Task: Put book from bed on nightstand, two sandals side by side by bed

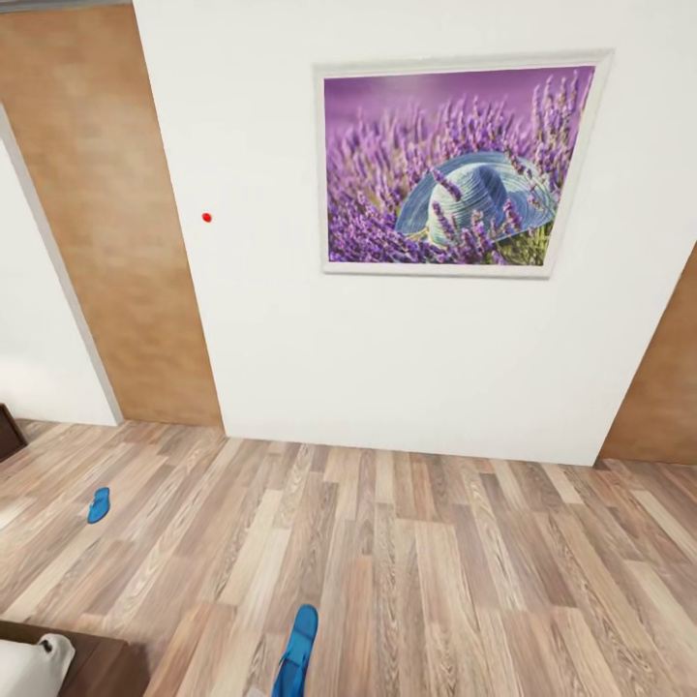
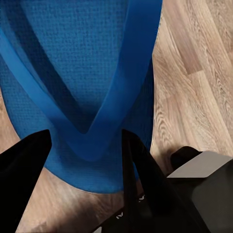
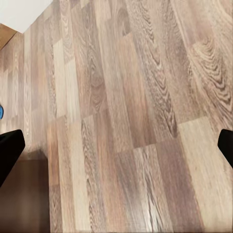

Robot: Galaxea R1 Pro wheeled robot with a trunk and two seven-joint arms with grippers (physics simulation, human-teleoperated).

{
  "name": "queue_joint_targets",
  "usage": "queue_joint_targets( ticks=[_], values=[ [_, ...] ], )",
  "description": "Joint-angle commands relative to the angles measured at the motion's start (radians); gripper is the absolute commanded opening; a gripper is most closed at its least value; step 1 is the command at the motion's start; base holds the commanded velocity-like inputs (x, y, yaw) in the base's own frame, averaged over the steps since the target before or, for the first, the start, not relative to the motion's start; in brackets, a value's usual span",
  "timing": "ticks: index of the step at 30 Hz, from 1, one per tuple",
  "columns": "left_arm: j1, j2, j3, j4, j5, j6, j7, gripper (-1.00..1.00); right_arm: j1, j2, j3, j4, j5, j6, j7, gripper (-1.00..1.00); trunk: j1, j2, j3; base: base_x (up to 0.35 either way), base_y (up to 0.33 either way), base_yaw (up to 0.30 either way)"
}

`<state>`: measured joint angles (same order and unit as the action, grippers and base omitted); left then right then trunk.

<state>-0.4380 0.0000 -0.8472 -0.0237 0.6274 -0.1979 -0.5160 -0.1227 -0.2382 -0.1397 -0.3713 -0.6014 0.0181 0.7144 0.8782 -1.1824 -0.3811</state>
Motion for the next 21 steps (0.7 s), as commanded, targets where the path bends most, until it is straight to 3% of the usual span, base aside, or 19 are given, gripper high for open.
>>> queue_joint_targets(
  ticks=[1,21],
  values=[
    [-0.001,0.0,-0.007,0.001,0.008,-0.005,-0.003,-1.0,-0.001,0.0,-0.001,0.001,-0.006,0.002,0.005,1.0,0.001,-0.001,-0.001,0.319,0.0,0.0],
    [-0.001,-0.001,-0.007,0.001,0.008,-0.005,-0.003,-1.0,-0.001,0.0,0.0,0.001,-0.006,0.002,0.005,1.0,0.001,-0.001,-0.001,0.318,-0.007,0.046]
  ],
)
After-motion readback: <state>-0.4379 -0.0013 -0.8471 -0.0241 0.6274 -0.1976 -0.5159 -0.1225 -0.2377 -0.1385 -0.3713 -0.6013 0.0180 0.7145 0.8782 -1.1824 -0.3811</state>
